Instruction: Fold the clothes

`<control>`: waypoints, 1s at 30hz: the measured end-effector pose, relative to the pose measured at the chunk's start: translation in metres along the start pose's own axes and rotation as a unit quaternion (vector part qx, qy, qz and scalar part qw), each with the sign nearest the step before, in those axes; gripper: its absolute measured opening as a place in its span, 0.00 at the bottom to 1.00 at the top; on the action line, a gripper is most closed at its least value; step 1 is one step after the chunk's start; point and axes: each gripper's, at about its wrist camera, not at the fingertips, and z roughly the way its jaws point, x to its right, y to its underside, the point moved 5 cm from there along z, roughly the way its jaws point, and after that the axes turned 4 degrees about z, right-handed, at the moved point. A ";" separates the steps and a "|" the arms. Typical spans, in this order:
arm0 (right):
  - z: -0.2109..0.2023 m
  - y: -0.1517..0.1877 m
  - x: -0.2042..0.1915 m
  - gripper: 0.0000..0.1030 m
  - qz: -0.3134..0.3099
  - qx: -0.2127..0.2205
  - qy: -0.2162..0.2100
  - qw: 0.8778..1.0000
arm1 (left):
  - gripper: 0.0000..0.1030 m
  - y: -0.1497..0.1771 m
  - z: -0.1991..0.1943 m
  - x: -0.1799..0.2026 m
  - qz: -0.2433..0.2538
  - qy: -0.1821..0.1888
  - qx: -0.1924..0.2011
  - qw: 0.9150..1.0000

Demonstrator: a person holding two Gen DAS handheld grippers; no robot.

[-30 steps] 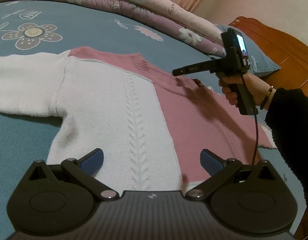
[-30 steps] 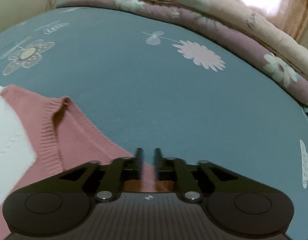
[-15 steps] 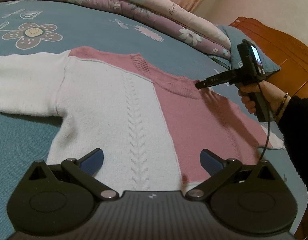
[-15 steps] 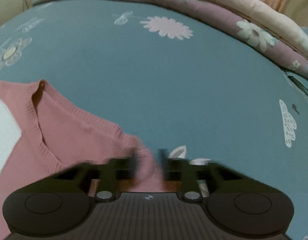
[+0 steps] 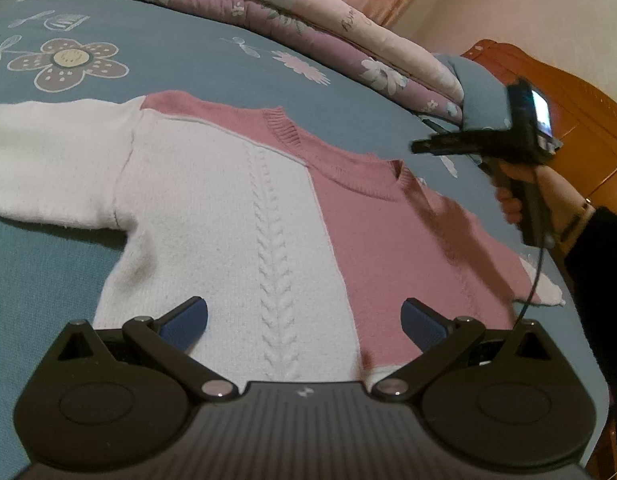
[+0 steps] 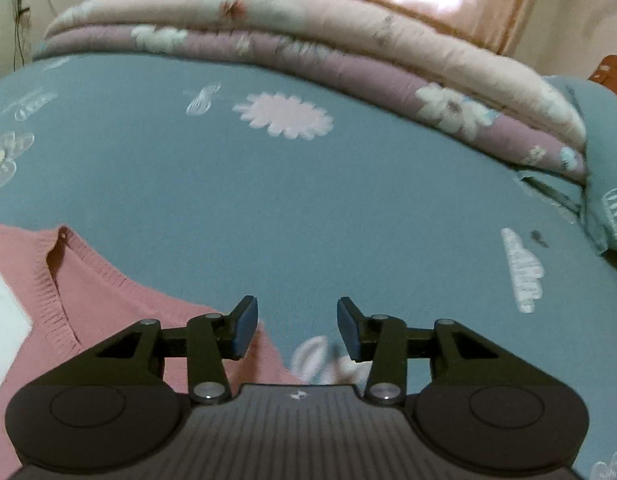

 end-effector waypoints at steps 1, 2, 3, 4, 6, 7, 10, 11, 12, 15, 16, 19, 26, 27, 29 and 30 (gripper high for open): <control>0.000 0.004 0.004 0.48 -0.005 -0.009 0.000 1.000 | 0.99 0.000 0.000 0.000 -0.003 0.001 0.000 1.000; -0.001 0.009 0.008 0.47 -0.010 -0.019 -0.001 1.000 | 0.99 0.000 0.000 -0.001 -0.004 0.002 0.000 1.000; -0.001 0.013 0.012 0.47 -0.014 -0.028 -0.001 1.000 | 0.99 0.000 0.000 -0.001 -0.006 0.002 0.000 1.000; 0.002 0.019 0.014 0.47 -0.021 -0.036 -0.005 0.999 | 0.99 0.000 0.000 -0.001 -0.007 0.002 0.000 1.000; 0.006 0.031 0.013 0.47 -0.032 -0.039 -0.021 0.999 | 0.99 0.000 0.000 -0.001 -0.006 0.002 0.000 1.000; 0.010 0.035 0.012 0.47 -0.033 -0.038 -0.029 0.998 | 0.99 0.000 0.000 -0.001 -0.006 0.002 0.001 1.000; 0.022 0.046 0.011 0.40 -0.032 -0.036 -0.046 0.998 | 0.99 0.000 0.002 0.000 -0.001 0.000 0.001 1.000; 0.022 0.046 0.011 0.19 -0.023 -0.029 -0.058 0.998 | 0.99 0.000 0.002 0.000 0.001 0.000 0.001 1.000; 0.023 0.044 0.013 0.14 -0.013 -0.025 -0.062 0.998 | 0.99 0.000 0.002 0.000 0.002 -0.001 0.001 1.000; 0.023 0.038 0.018 0.11 0.005 -0.002 -0.026 1.000 | 0.99 0.000 0.003 0.000 0.004 -0.001 0.002 1.000; 0.023 0.037 0.021 0.10 0.014 -0.002 -0.012 1.000 | 0.99 0.000 0.003 0.000 0.004 -0.002 0.002 1.000; 0.014 0.035 0.019 0.12 0.029 0.003 -0.008 1.000 | 0.99 0.000 0.004 0.000 0.005 -0.002 0.002 1.000; 0.005 0.038 -0.018 0.12 0.013 -0.016 -0.062 0.998 | 0.99 0.000 0.004 0.003 0.006 -0.006 0.002 1.000; 0.012 0.038 -0.023 0.12 0.012 -0.023 -0.060 0.998 | 0.99 0.000 0.005 0.003 0.009 -0.008 0.002 1.000; 0.025 0.037 -0.031 0.12 0.014 -0.030 -0.051 0.998 | 0.99 0.000 0.005 0.004 0.013 -0.011 0.001 1.000; 0.029 0.034 -0.033 0.12 0.016 -0.026 -0.045 0.999 | 0.99 0.000 0.005 0.004 0.015 -0.012 0.000 1.000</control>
